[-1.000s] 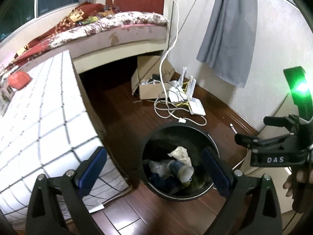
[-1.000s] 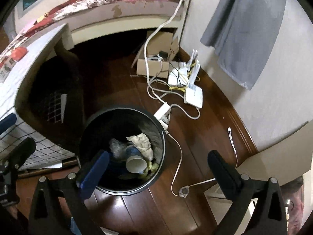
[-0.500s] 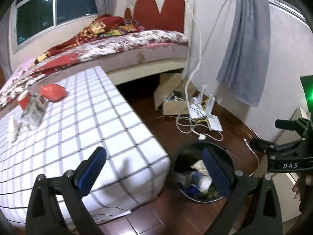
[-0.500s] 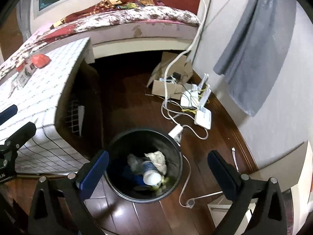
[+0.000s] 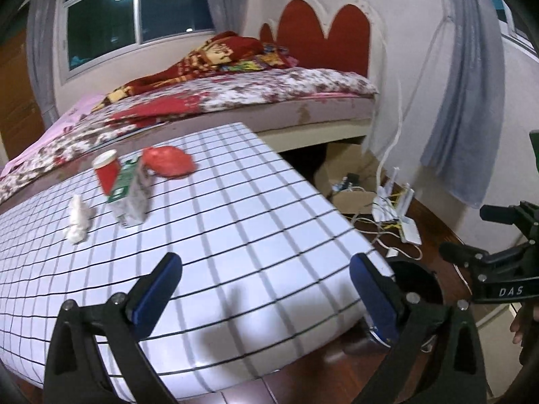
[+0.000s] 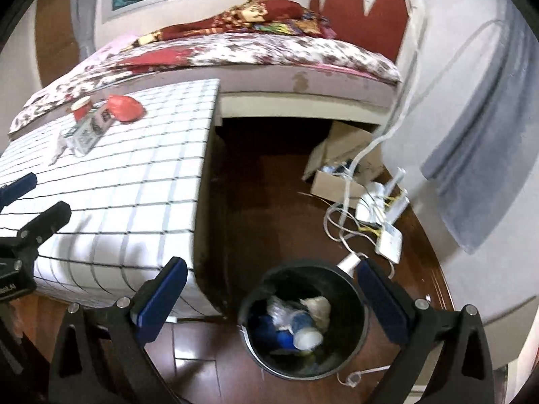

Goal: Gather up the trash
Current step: 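Move both open grippers back toward the table items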

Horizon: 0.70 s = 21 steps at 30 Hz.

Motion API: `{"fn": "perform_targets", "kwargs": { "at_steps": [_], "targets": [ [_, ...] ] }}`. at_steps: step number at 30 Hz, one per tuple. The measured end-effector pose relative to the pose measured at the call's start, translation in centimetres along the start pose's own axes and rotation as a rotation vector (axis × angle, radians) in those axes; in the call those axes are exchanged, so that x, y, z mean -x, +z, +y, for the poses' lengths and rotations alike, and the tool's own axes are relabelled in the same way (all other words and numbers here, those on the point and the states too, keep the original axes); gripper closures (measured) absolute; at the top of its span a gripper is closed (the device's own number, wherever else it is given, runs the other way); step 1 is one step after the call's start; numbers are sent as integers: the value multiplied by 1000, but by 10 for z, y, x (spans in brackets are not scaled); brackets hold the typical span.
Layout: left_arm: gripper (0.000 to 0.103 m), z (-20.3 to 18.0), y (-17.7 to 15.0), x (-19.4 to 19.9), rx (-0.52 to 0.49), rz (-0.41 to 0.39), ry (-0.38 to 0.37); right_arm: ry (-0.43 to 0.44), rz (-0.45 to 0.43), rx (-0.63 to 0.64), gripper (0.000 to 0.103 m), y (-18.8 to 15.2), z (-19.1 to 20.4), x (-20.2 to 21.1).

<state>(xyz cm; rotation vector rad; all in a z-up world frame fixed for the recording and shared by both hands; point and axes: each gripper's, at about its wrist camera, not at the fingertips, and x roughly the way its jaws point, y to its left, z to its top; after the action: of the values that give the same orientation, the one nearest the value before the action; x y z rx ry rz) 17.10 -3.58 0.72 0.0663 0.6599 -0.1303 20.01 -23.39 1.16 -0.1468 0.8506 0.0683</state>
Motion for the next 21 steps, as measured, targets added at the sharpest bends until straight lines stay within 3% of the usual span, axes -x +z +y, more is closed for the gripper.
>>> {"fn": "perform_targets", "kwargs": {
  "at_steps": [21],
  "targets": [
    [2,185,-19,0,189,-3,253,158,-63,52,1,78,146,-44]
  ]
}}
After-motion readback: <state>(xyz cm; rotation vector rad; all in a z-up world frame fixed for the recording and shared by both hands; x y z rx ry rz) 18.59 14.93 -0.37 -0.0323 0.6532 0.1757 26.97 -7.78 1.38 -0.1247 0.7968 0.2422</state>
